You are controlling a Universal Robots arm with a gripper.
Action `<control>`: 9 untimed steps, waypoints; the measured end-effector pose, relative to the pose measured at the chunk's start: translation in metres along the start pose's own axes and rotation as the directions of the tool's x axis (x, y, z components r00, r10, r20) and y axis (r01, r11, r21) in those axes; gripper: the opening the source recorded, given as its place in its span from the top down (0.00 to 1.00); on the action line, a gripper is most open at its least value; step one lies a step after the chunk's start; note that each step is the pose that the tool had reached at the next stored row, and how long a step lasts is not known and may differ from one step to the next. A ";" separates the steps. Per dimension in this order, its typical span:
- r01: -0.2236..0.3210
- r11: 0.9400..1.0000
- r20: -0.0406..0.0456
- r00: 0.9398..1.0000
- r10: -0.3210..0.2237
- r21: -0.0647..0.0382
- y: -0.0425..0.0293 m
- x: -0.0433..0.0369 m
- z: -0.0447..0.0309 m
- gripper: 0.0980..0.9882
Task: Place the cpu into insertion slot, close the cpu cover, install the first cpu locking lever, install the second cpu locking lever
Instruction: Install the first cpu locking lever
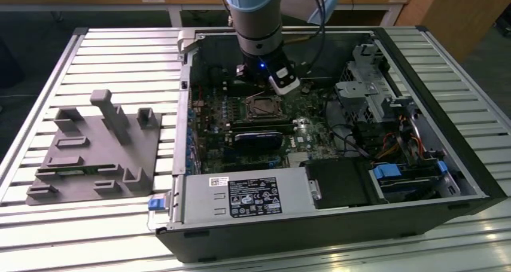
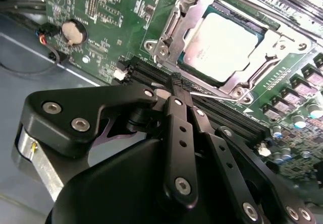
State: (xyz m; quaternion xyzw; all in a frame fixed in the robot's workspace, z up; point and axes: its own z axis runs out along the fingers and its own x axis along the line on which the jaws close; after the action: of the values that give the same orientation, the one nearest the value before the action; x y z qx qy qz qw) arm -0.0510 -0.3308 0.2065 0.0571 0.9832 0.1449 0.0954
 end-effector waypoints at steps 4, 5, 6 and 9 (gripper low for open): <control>-0.022 1.000 0.007 1.000 0.022 0.004 0.0006 0.0029 0.0007 0.99; -0.024 1.000 0.008 1.000 0.024 0.004 0.0010 0.0040 0.0007 0.99; -0.024 1.000 0.008 1.000 0.024 0.004 0.0014 0.0049 0.0008 0.99; -0.025 1.000 0.008 1.000 0.025 0.004 0.0034 0.0071 0.0015 0.99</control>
State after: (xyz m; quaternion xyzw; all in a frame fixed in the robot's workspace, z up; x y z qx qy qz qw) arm -0.0573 -0.3263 0.2048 0.0700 0.9823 0.1437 0.0974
